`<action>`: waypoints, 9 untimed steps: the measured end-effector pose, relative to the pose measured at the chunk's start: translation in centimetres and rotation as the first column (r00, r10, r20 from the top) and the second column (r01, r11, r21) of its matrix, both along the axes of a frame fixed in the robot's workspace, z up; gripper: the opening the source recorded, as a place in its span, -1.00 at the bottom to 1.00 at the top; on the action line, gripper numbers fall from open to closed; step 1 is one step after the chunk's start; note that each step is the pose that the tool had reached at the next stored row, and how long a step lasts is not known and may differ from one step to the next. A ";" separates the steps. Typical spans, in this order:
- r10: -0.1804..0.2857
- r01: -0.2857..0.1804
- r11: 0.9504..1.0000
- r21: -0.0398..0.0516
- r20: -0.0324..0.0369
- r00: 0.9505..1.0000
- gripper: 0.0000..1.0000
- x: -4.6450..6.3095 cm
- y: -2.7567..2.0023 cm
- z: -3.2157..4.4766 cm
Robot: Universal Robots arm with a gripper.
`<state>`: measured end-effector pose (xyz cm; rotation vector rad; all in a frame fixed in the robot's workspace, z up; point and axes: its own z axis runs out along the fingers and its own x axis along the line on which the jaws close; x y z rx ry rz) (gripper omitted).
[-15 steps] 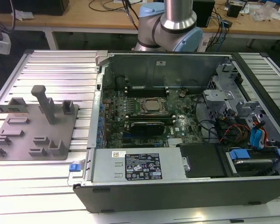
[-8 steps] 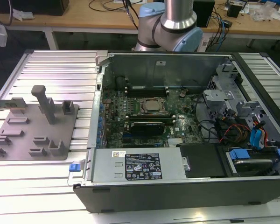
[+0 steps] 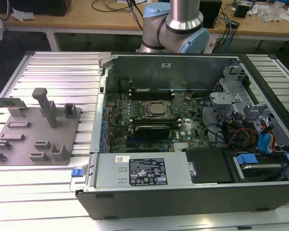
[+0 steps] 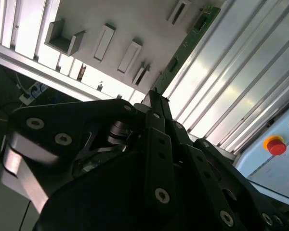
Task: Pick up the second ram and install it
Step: 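Pick up the second ram and move it above second insertion slot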
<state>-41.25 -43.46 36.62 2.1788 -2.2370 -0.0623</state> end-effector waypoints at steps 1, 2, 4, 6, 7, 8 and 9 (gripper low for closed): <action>0.000 0.000 1.000 0.000 0.000 1.000 -0.81 0.0 0.03 0.20; 0.000 0.000 1.000 0.000 0.000 1.000 -0.81 0.0 0.07 0.45; 0.000 0.000 1.000 0.000 0.000 1.000 -0.81 0.0 0.13 0.88; 0.000 0.000 1.000 0.000 0.000 1.000 -0.81 0.0 0.17 1.15; 0.000 0.000 1.000 0.000 0.000 1.000 -0.81 0.0 0.19 1.63; 0.000 0.000 1.000 0.000 0.001 1.000 -0.81 0.0 0.21 1.85; 0.000 0.000 1.000 0.000 0.001 1.000 -0.81 0.0 0.24 2.20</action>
